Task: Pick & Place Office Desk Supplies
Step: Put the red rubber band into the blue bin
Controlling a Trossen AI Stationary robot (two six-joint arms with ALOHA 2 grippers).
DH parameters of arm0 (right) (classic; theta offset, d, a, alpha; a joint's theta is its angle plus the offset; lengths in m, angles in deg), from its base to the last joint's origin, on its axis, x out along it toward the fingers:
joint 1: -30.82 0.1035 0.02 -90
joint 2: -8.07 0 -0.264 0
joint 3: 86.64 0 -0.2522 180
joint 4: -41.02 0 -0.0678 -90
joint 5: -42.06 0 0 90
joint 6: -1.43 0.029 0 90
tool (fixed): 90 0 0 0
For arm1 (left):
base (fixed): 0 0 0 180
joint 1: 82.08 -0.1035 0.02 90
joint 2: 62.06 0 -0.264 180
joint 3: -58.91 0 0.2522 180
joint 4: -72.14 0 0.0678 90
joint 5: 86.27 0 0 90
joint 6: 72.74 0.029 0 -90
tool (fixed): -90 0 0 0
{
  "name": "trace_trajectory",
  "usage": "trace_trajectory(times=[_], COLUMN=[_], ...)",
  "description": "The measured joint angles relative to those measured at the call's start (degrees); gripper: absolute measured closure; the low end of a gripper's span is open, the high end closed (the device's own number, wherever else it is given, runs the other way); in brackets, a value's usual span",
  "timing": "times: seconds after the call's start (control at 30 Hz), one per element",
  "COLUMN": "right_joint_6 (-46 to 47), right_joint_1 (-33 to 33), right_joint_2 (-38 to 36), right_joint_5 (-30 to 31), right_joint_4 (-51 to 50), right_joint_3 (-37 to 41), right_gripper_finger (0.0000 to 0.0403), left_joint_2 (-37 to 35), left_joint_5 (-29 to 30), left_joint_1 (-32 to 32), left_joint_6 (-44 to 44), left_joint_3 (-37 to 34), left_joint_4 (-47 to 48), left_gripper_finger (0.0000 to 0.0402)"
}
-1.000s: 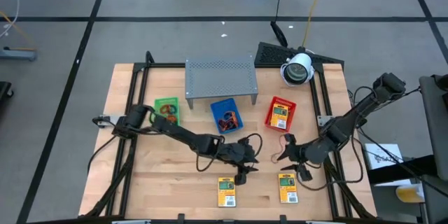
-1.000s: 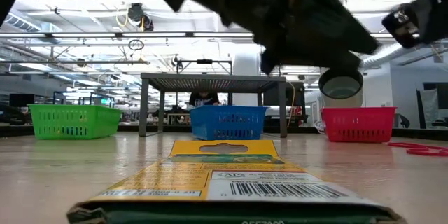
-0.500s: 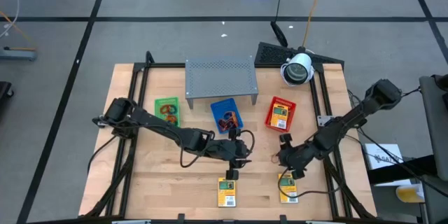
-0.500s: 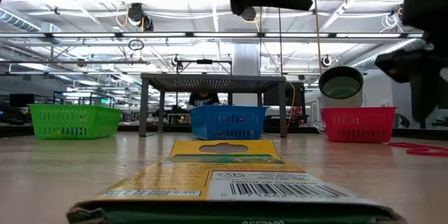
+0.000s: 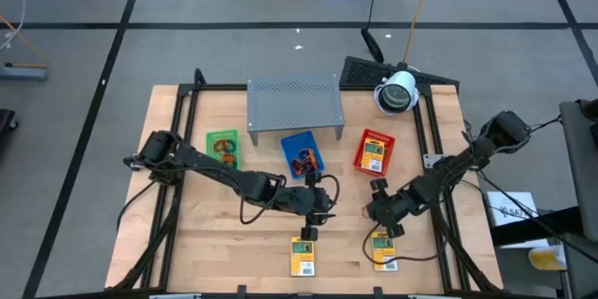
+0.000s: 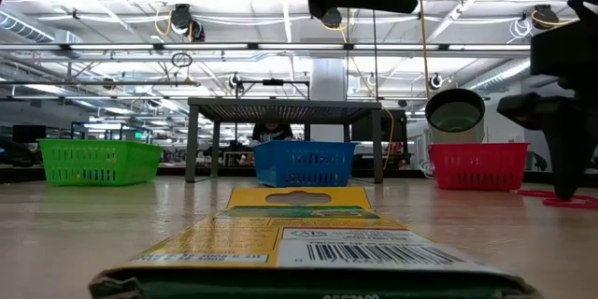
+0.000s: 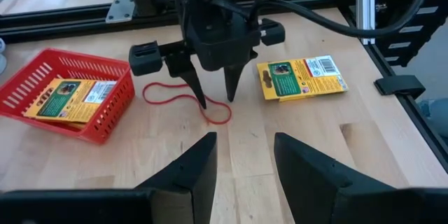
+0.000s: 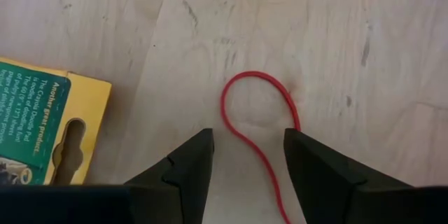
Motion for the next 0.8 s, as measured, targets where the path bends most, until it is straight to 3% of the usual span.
trace_trajectory(times=[0.17, 0.43, 0.63, 0.8], right_joint_6=[0.17, 5.59, 10.8, 10.92], right_joint_1=[-1.34, -2.88, -2.73, -2.8], right_joint_2=[0.1, 0.05, -2.79, -8.05], right_joint_5=[-3.46, -3.91, -1.2, 4.93], right_joint_4=[0.08, 0.17, 1.86, 6.59], right_joint_3=[0.05, 0.16, 0.53, 0.42], right_gripper_finger=[0.0267, 0.0393, 0.0401, 0.0402], left_joint_2=[0.0, 0.0, 0.0, 0.0], left_joint_5=[0.0, -0.07, -0.08, 0.01], left_joint_1=[0.15, 0.17, 0.17, 0.17], left_joint_6=[0.04, -0.13, 0.07, 0.2], left_joint_3=[0.0, 0.0, -0.02, -0.04], left_joint_4=[0.09, 0.2, 0.24, 0.34], left_gripper_finger=[0.0249, 0.0249, 0.025, 0.0249])
